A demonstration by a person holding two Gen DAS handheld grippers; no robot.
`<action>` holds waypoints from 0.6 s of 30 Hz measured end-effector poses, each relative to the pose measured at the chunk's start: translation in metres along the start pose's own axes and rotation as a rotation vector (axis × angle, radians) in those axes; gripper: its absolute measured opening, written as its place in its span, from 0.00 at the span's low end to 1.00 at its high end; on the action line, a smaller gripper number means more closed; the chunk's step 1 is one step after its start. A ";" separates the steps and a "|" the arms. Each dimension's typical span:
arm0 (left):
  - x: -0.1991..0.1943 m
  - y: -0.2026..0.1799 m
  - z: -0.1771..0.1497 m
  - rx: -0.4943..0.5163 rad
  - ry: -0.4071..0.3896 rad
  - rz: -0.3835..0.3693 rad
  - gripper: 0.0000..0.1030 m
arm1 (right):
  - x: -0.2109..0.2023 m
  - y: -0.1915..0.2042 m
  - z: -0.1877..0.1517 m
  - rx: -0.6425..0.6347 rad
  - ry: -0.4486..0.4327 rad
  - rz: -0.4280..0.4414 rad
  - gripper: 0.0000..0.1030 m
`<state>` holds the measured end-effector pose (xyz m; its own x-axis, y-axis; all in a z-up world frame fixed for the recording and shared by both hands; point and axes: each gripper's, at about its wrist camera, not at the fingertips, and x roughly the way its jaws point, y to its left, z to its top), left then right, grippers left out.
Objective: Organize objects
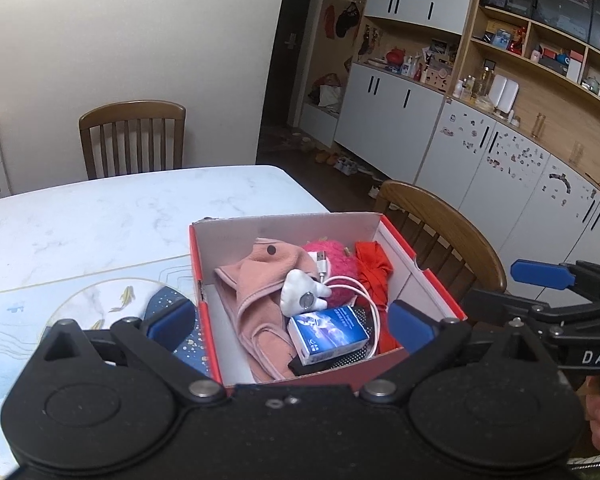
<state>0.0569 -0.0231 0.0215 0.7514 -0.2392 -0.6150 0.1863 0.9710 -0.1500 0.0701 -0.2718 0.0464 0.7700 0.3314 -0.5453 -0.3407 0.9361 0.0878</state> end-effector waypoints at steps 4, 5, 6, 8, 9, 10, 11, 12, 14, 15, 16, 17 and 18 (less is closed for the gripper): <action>0.003 -0.001 -0.002 0.003 0.013 -0.016 0.99 | -0.004 0.001 -0.004 0.014 -0.002 -0.024 0.87; 0.003 -0.001 -0.002 0.004 0.015 -0.017 0.99 | -0.004 0.001 -0.005 0.015 -0.002 -0.028 0.87; 0.004 -0.001 -0.002 0.006 0.018 -0.019 0.99 | -0.004 0.001 -0.005 0.015 -0.001 -0.035 0.87; 0.005 0.000 -0.003 0.005 0.023 -0.025 0.99 | -0.004 0.002 -0.006 0.019 -0.002 -0.040 0.87; 0.005 0.000 -0.003 0.007 0.026 -0.024 0.99 | -0.005 0.002 -0.007 0.019 -0.001 -0.042 0.87; 0.005 -0.001 -0.004 0.009 0.028 -0.027 0.99 | -0.004 0.002 -0.007 0.019 0.000 -0.042 0.87; 0.006 -0.001 -0.004 0.009 0.029 -0.026 0.99 | -0.004 0.003 -0.008 0.019 0.002 -0.044 0.87; 0.006 -0.001 -0.004 0.009 0.030 -0.025 0.99 | -0.004 0.003 -0.008 0.020 0.003 -0.045 0.87; 0.006 0.001 -0.004 0.005 0.032 -0.025 0.99 | -0.003 0.003 -0.009 0.023 0.008 -0.046 0.87; 0.007 0.002 -0.004 0.003 0.033 -0.023 0.99 | -0.002 0.004 -0.009 0.025 0.010 -0.047 0.87; 0.007 0.003 -0.005 0.000 0.034 -0.019 0.99 | -0.002 0.004 -0.009 0.026 0.012 -0.049 0.87; 0.007 0.004 -0.005 -0.004 0.035 -0.018 0.99 | -0.001 0.004 -0.009 0.028 0.013 -0.049 0.87; 0.008 0.006 -0.005 -0.008 0.035 -0.017 0.99 | -0.001 0.004 -0.009 0.029 0.015 -0.050 0.87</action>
<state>0.0608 -0.0191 0.0124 0.7257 -0.2555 -0.6388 0.1938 0.9668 -0.1665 0.0633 -0.2691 0.0394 0.7776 0.2828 -0.5616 -0.2864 0.9544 0.0841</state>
